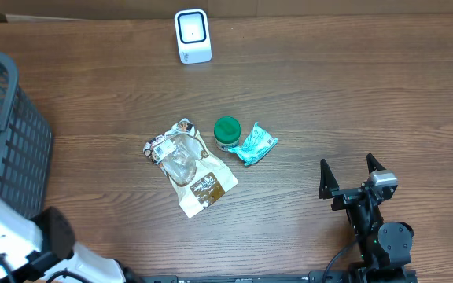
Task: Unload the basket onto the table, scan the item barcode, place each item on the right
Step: 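Move the left gripper into the basket and grasp the orange tissue pack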
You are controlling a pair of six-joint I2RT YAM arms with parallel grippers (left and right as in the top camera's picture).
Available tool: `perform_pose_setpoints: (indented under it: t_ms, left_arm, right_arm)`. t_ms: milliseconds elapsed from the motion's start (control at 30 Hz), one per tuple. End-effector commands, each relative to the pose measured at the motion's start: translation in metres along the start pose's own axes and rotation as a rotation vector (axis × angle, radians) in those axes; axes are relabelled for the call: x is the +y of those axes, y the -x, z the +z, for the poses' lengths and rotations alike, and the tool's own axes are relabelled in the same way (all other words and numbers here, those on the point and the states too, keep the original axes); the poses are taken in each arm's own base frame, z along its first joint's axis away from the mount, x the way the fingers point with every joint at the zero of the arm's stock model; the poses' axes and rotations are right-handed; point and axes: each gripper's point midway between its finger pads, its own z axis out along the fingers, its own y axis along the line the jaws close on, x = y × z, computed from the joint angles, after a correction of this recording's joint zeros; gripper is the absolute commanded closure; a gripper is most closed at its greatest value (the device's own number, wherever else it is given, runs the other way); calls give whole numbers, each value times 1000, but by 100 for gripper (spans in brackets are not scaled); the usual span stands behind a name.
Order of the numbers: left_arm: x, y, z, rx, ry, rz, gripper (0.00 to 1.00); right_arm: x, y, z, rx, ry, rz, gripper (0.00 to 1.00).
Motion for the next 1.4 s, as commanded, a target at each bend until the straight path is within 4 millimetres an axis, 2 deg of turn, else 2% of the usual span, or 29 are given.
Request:
perform_pose_setpoints:
  t_ms: [0, 67, 167, 333, 467, 500, 567, 667, 733, 833, 1033, 1233, 1367]
  left_arm:
    - [55, -2, 23, 76, 114, -196, 40]
    - [87, -10, 48, 141, 195, -250, 41]
    - [115, -18, 72, 186, 266, -280, 41]
    - [149, -37, 114, 258, 321, -308, 36]
    - [178, -55, 156, 301, 333, -228, 34]
    - [181, -57, 163, 304, 328, -201, 34]
    - [187, -63, 179, 310, 314, -117, 28]
    - [195, -71, 207, 312, 298, -16, 28]
    - [202, -86, 229, 350, 293, 41, 25]
    - [208, -100, 251, 393, 282, 86, 24]
    - [217, -115, 281, 450, 264, 177, 24]
    - [222, -108, 305, 406, 252, 241, 25]
    - [226, -114, 320, 419, 246, 263, 27]
  right_arm:
    - [-2, -2, 0, -4, -10, 0, 0]
    - [-2, -2, 0, -4, -10, 0, 0]
    - [-2, -2, 0, -4, -10, 0, 0]
    - [-2, -2, 0, -4, -10, 0, 0]
    - [-2, -2, 0, -4, -10, 0, 0]
    - [-2, -2, 0, -4, -10, 0, 0]
    - [-2, -2, 0, -4, -10, 0, 0]
    - [-2, -2, 0, -4, -10, 0, 0]
    - [-2, -2, 0, -4, -10, 0, 0]
    - [-2, -2, 0, -4, -10, 0, 0]
    - [-2, -2, 0, -4, -10, 0, 0]
    - [-2, -2, 0, -4, -10, 0, 0]
    - [-2, -2, 0, -4, -10, 0, 0]
